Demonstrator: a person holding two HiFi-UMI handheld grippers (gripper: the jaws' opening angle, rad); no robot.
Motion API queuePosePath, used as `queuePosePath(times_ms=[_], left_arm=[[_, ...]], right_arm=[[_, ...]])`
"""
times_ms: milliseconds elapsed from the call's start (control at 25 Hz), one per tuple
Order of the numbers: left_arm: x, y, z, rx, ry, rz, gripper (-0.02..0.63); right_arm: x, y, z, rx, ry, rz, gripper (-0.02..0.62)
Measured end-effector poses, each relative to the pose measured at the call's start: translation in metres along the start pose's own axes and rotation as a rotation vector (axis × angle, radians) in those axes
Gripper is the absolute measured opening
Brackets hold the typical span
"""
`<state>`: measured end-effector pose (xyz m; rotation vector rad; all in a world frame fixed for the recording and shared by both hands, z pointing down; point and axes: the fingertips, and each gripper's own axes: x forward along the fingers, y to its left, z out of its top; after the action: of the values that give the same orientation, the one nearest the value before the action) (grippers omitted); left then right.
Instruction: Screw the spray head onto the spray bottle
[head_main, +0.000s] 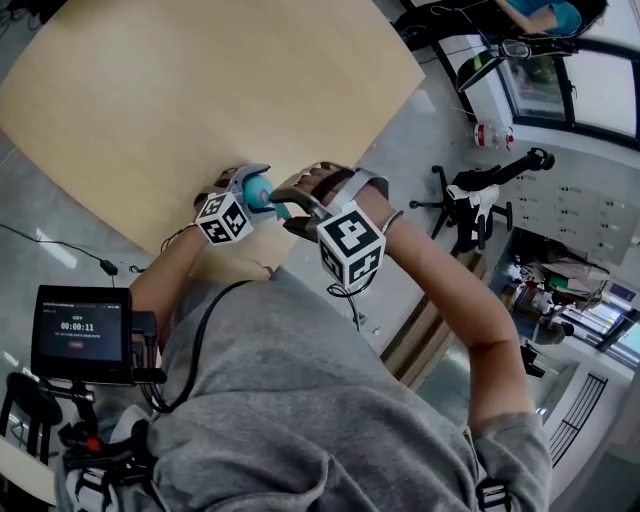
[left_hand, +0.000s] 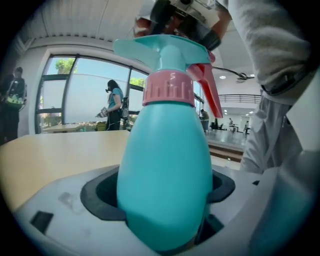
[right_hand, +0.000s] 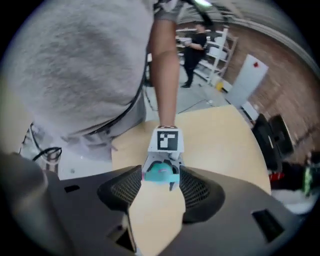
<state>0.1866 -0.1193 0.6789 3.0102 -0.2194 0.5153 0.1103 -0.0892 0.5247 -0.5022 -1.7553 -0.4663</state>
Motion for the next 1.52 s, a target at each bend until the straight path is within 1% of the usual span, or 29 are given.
queuePosePath(times_ms=[40,120,200,280,360,440,520,600,680,800,960,1160,1280,1360,1520], left_arm=[[-0.001,-0.002,-0.001,0.013,0.006,-0.034,0.396],[-0.002,-0.004,-0.003,0.031,0.015,-0.084,0.396],[-0.003,-0.003,-0.004,0.039,0.021,-0.111,0.396],[-0.002,-0.003,-0.004,0.04,0.025,-0.122,0.396],[0.0,-0.004,-0.004,0.04,0.029,-0.127,0.396],[0.002,-0.005,-0.004,0.043,0.032,-0.129,0.396],[0.003,-0.003,-0.003,0.045,0.032,-0.127,0.396],[0.004,-0.003,-0.002,0.049,0.03,-0.125,0.396],[0.005,-0.004,-0.002,0.051,0.027,-0.126,0.396],[0.005,-0.006,-0.001,0.05,0.02,-0.123,0.396],[0.005,-0.007,-0.002,0.042,0.013,-0.114,0.396],[0.006,-0.006,-0.004,0.038,0.016,-0.11,0.397],[0.006,-0.008,-0.01,0.035,0.052,-0.135,0.402],[0.003,-0.013,-0.013,0.054,0.078,-0.166,0.403],[-0.01,-0.015,-0.012,0.125,0.083,-0.206,0.426]], right_arm=[[-0.006,0.0,-0.002,-0.082,0.031,0.035,0.219],[-0.017,-0.007,-0.009,-0.155,0.078,0.083,0.219],[-0.016,-0.016,-0.017,-0.236,0.122,0.093,0.219],[0.002,-0.014,-0.023,-0.363,0.159,0.111,0.218],[0.028,-0.006,-0.025,-0.461,0.162,0.137,0.218],[0.049,-0.003,-0.026,-0.529,0.162,0.144,0.218],[0.062,-0.004,-0.028,-0.562,0.169,0.143,0.218],[0.071,-0.003,-0.03,-0.556,0.166,0.132,0.215],[0.073,-0.003,-0.031,-0.521,0.168,0.116,0.213],[0.074,-0.003,-0.029,-0.442,0.172,0.093,0.201],[0.074,-0.004,-0.027,-0.343,0.143,0.069,0.198],[0.077,-0.005,-0.027,-0.337,0.138,0.053,0.198],[0.079,-0.005,-0.027,-0.328,0.132,0.036,0.198],[0.082,-0.004,-0.027,-0.296,0.13,0.022,0.198],[0.091,0.0,-0.039,-0.244,0.161,0.002,0.199]])
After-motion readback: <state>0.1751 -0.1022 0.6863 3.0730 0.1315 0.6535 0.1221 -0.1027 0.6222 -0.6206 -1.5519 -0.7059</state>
